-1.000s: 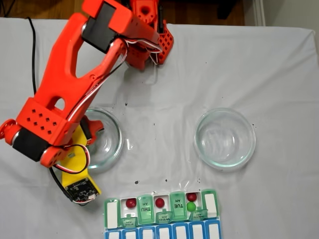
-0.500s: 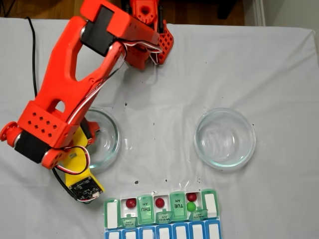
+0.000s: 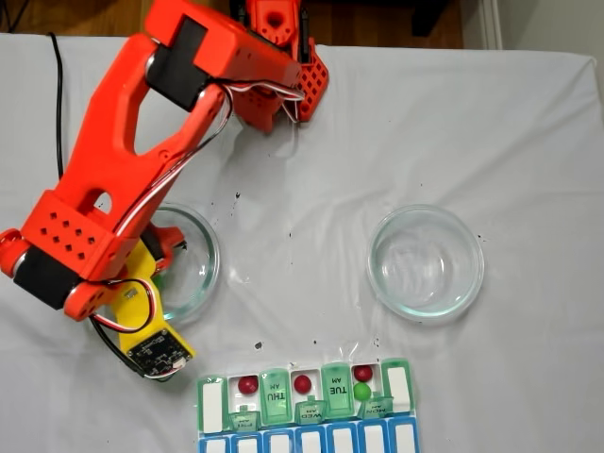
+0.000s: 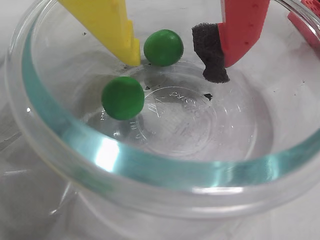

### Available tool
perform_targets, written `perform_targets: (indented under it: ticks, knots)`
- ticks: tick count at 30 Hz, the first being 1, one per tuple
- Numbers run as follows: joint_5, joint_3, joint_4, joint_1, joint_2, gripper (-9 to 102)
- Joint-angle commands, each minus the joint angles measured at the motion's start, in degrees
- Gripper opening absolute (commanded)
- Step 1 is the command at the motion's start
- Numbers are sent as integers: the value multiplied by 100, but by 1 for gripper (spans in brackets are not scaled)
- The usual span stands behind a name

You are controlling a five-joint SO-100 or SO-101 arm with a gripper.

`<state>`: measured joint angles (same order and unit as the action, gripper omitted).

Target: Sort medicines into box.

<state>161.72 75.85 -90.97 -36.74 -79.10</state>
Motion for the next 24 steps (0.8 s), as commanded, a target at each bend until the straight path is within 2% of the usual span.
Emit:
perform_targets:
  ticks: [1,16,19,24]
  knots:
    - [334,-483,-26,-202,-290,21]
    - [686,-642,-44,-396,-176,11]
    - [554,-633,-18,-360,-185,1]
    - [88,-79,290,-211,-554,0]
